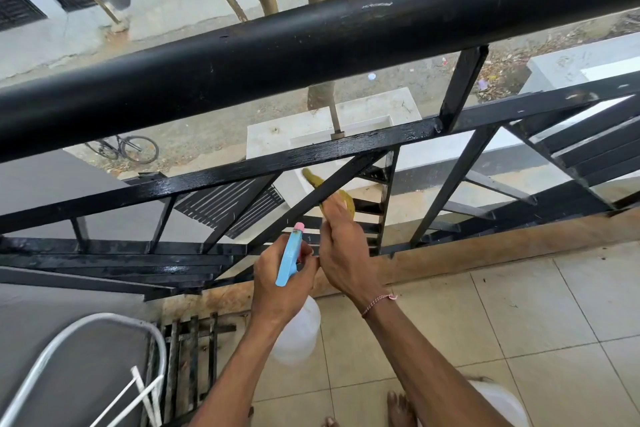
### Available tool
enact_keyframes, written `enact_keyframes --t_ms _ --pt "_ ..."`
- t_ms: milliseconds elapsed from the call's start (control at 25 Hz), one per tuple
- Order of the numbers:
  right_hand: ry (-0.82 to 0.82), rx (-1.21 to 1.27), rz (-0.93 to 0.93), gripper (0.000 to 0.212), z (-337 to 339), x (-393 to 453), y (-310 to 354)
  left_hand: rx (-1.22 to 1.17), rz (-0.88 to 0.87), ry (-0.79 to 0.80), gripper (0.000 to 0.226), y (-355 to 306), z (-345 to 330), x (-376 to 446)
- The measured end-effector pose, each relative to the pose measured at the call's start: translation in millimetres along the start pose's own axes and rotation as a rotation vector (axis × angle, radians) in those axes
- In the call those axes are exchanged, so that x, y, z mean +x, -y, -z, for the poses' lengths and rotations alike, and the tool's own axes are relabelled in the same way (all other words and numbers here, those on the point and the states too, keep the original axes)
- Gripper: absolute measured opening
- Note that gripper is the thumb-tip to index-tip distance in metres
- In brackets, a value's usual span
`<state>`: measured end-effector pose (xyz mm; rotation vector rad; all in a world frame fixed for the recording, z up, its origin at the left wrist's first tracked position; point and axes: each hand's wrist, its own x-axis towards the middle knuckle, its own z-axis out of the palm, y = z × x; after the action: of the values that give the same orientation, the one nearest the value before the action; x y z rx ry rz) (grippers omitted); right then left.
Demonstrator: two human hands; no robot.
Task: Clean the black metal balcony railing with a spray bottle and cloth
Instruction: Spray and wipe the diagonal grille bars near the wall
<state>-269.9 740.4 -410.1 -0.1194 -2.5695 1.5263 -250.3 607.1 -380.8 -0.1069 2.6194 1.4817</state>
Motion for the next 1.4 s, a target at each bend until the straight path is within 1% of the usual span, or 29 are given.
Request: enact_keyframes --t_ms 80,160,200,240,280,360,480,520,640,720,840,960,1080,1200,1280,1400 --pt "0.053 0.02 0.09 0.067 1.0 -5.6 -3.5 -0.003 -0.002 0.001 0.02 3.1 -1.4 -2.5" --pt "0.111 -0.095 0.152 0.081 2.1 -17.0 -21.4 -0.009 -0.002 0.005 0.02 3.3 -3.5 -5.3" --pt "0.123 -0.159 0.138 0.091 3.7 -24.2 -36.5 -0.012 -0.007 0.01 0.022 4.1 -4.9 -6.7" --pt "0.112 -0.199 0.086 0.099 7.0 -30.6 -49.9 -0.012 -0.018 0.012 0.025 5.3 -6.9 -7.6" --pt "0.083 -0.206 0.014 0.1 10.2 -35.5 -61.7 -0.01 -0.03 0.011 0.027 8.0 -8.3 -8.0" --pt "0.011 -0.126 -0.124 0.087 11.0 -44.8 -72.7 -0.008 -0.033 0.013 0.029 20.3 -12.1 -6.7" --pt "-0.175 0.215 -0.32 0.056 -1.7 -63.1 -55.4 -0.019 -0.011 0.009 0.028 37.2 -19.5 -6.5" --pt "-0.218 0.318 -0.368 0.048 -5.3 -68.7 -45.2 -0.027 -0.004 0.004 0.026 39.9 -22.1 -7.2" --pt "-0.241 0.549 -0.484 0.037 -12.5 -79.9 -31.9 -0.036 0.012 -0.034 0.018 44.4 -27.8 -6.2" --pt "-0.234 0.614 -0.514 0.036 -12.4 -80.2 -36.7 -0.012 0.003 -0.069 0.012 49.5 -31.2 -3.3" --pt "-0.234 0.56 -0.527 0.04 -9.4 -77.8 -46.2 0.032 -0.015 -0.138 0.018 57.3 -36.4 -1.8" --pt "-0.22 0.462 -0.495 0.041 -8.7 -69.9 -58.8 0.039 -0.016 -0.134 0.024 64.3 -40.4 -2.8" --pt "-0.147 0.224 -0.432 0.043 -14.6 -52.8 -63.1 0.038 -0.037 -0.099 0.017 67.2 -43.2 -4.8" --pt "-0.004 0.0 -0.298 0.054 -37.9 -27.2 -70.3 0.012 -0.028 -0.098 0.016 69.1 -41.2 -6.3" --pt "0.079 -0.059 -0.256 0.06 -60.2 -13.3 -70.0 -0.017 -0.024 -0.097 0.017 70.3 -35.7 -7.5" --pt "0.084 -0.03 -0.285 0.055 -81.4 -7.5 -55.4 -0.07 0.052 -0.1 0.013 74.9 -23.2 -7.0"
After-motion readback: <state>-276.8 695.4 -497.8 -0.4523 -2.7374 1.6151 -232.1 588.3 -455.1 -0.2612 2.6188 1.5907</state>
